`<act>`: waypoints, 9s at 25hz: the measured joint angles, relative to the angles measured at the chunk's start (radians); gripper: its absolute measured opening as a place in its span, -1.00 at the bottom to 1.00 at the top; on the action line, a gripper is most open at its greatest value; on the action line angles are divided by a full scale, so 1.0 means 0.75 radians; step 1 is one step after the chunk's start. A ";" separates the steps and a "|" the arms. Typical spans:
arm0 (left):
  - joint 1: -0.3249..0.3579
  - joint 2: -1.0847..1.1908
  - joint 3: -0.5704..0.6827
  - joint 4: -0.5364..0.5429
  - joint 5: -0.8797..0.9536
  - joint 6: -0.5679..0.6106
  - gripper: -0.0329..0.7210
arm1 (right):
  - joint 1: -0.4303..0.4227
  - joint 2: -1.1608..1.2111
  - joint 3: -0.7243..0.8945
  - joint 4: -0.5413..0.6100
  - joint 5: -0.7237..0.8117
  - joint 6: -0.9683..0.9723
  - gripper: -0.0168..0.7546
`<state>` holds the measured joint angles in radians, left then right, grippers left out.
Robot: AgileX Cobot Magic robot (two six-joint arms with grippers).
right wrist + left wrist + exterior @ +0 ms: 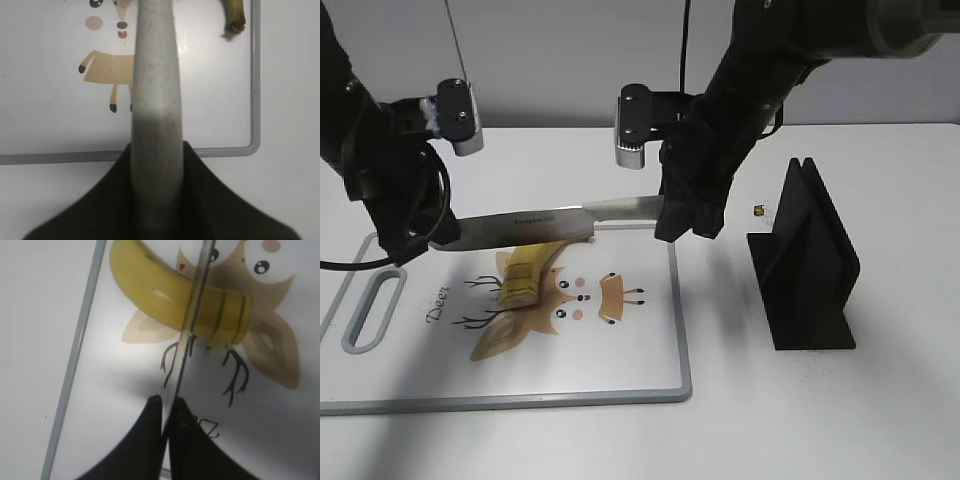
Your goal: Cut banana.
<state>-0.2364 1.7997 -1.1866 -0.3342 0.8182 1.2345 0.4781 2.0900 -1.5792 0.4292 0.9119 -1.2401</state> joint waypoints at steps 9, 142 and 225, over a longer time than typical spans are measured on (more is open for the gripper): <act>0.000 0.053 0.000 0.010 -0.064 0.000 -0.90 | 0.000 0.056 0.000 -0.004 -0.059 -0.007 -0.54; 0.374 -2.305 0.903 0.289 0.224 -1.357 0.53 | -0.139 -0.949 0.744 -0.523 -0.127 2.137 -0.54; 0.347 -2.406 0.940 0.429 0.369 -1.550 0.41 | -0.138 -1.541 1.070 -0.372 0.085 1.589 0.58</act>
<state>0.0234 -0.0050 -0.4813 -0.0124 1.0948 0.0718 0.3744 0.9341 -0.7767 0.1504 0.9756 -0.0483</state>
